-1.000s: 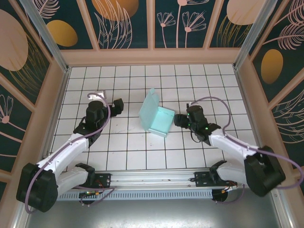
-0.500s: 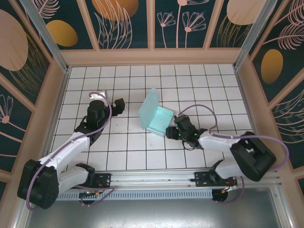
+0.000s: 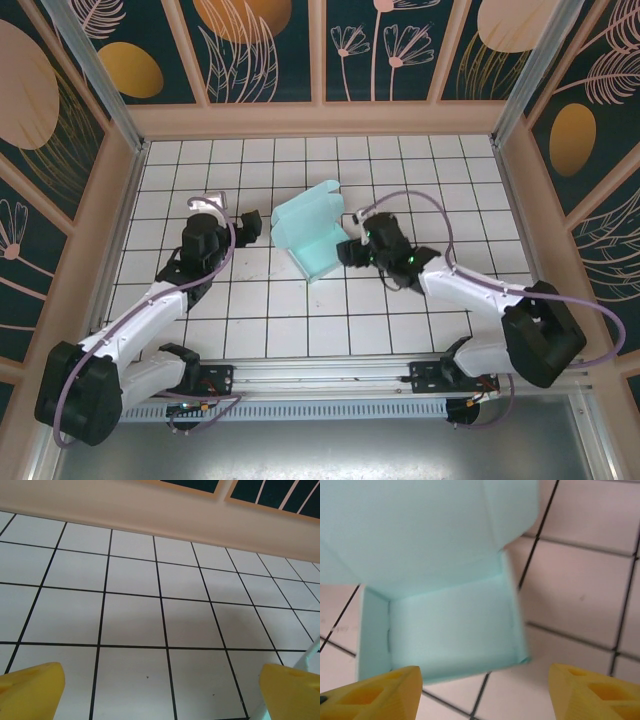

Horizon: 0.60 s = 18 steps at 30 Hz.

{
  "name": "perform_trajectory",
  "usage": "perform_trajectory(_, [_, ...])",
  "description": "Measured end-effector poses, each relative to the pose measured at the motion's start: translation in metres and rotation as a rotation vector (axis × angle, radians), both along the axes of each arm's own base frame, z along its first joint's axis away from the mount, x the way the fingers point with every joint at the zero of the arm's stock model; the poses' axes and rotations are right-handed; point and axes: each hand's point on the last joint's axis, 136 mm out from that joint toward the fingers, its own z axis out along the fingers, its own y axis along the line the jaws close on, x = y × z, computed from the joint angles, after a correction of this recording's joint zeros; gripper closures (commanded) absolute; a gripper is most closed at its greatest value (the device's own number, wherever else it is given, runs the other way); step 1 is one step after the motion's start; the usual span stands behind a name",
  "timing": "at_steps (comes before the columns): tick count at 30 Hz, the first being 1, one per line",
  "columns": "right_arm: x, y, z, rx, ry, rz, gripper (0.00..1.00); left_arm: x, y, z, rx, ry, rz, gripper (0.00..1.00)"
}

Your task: Fold the paper box

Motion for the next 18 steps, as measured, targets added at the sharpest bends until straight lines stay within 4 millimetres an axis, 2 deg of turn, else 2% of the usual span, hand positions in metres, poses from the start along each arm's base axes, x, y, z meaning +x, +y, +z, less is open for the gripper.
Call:
perform_trajectory(4, [0.051,-0.003,0.013,-0.058,0.030,-0.014,0.44,-0.003,0.001,-0.010,0.009,0.015,-0.002,0.01])
perform_trajectory(7, [0.077,0.010,-0.004,-0.138,0.092,0.020,0.54,-0.004,0.001,-0.012,0.019,0.018,-0.005,0.01])
perform_trajectory(9, [0.081,0.012,-0.024,-0.191,0.151,0.039,0.59,-0.005,0.002,-0.012,0.028,0.014,-0.009,0.01])
perform_trajectory(13, [0.068,0.008,-0.057,-0.259,0.267,0.070,0.68,-0.010,0.005,-0.014,0.048,0.004,-0.012,0.01])
perform_trajectory(15, [0.062,0.007,-0.064,-0.269,0.303,0.081,0.73,-0.012,0.007,-0.015,0.057,0.000,-0.008,0.01])
perform_trajectory(18, [0.061,0.010,-0.061,-0.261,0.311,0.093,0.76,-0.014,0.010,-0.018,0.070,0.003,-0.001,0.01])
